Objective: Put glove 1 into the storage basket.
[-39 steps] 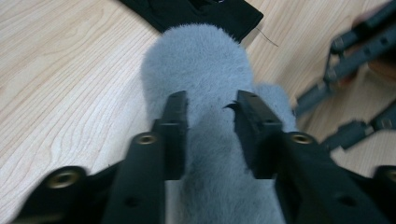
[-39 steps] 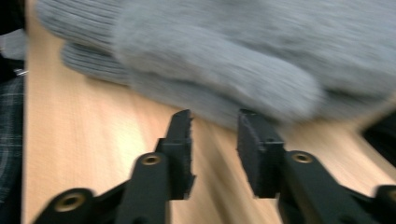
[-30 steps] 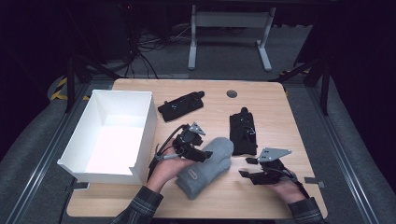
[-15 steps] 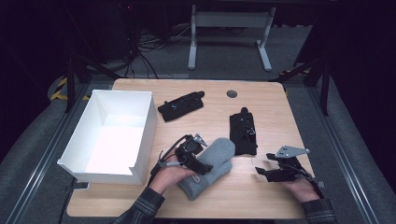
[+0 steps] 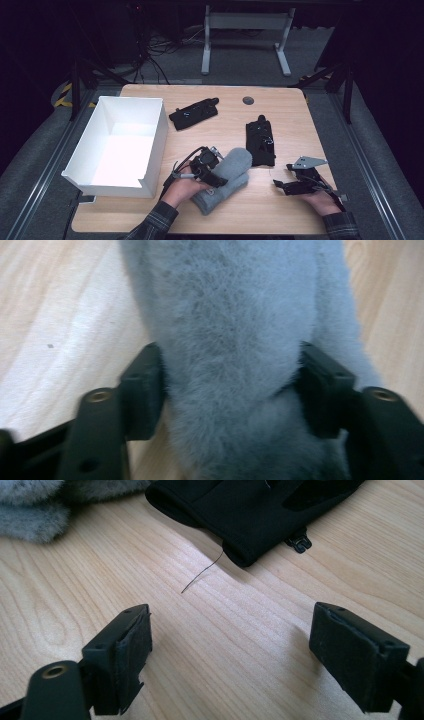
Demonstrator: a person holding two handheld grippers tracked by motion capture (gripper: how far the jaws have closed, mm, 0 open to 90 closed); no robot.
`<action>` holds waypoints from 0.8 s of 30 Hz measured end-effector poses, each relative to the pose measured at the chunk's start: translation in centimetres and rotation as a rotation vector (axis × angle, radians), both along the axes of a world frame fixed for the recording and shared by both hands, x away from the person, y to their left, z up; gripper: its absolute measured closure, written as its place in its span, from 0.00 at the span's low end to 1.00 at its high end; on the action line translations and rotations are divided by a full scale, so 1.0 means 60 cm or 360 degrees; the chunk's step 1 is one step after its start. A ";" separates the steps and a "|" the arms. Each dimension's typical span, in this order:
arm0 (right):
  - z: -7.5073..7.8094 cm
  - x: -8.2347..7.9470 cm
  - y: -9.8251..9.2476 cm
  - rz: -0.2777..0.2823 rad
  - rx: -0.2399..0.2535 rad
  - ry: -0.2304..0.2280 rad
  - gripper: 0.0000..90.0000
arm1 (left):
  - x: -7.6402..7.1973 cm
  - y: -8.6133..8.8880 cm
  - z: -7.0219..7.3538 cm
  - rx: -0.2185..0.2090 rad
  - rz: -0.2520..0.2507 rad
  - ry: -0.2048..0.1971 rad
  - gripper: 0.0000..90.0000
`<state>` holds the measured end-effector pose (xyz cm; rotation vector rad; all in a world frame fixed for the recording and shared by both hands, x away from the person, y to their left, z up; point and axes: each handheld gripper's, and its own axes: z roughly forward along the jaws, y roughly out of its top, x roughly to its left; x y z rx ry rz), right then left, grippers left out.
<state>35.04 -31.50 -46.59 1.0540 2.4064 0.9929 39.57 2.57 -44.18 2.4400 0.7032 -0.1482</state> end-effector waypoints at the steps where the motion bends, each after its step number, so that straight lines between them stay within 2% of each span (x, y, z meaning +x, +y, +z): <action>1: 0.000 0.000 0.000 0.0000 0.0003 0.0000 0.19 | 0.000 -0.001 0.000 -0.0004 -0.0013 0.0008 0.50; 8: -0.006 -0.001 -0.001 -0.0001 0.0020 -0.0032 0.15 | 0.002 -0.006 0.002 0.0015 -0.0047 0.0059 0.65; 10: -0.006 -0.001 -0.001 -0.0003 0.0023 -0.0039 0.15 | 0.004 -0.007 0.003 0.0029 -0.0079 0.0060 0.70; 13: -0.006 -0.001 -0.001 -0.0003 0.0023 -0.0039 0.15 | 0.005 -0.008 0.006 0.0041 -0.0073 0.0073 0.80; 15: -0.006 -0.001 -0.001 -0.0003 0.0023 -0.0038 0.15 | 0.006 -0.008 0.008 0.0039 -0.0072 0.0098 0.82; 21: -0.006 -0.001 -0.002 -0.0013 0.0025 -0.0037 0.15 | 0.005 -0.003 0.016 0.0011 -0.0062 0.0114 0.85; 23: -0.006 -0.001 -0.002 -0.0014 0.0024 -0.0037 0.15 | 0.006 0.001 0.019 -0.0043 -0.0039 0.0137 0.85; 24: -0.006 -0.001 -0.002 -0.0015 0.0024 -0.0037 0.15 | 0.007 0.005 0.023 -0.0048 -0.0037 0.0140 0.85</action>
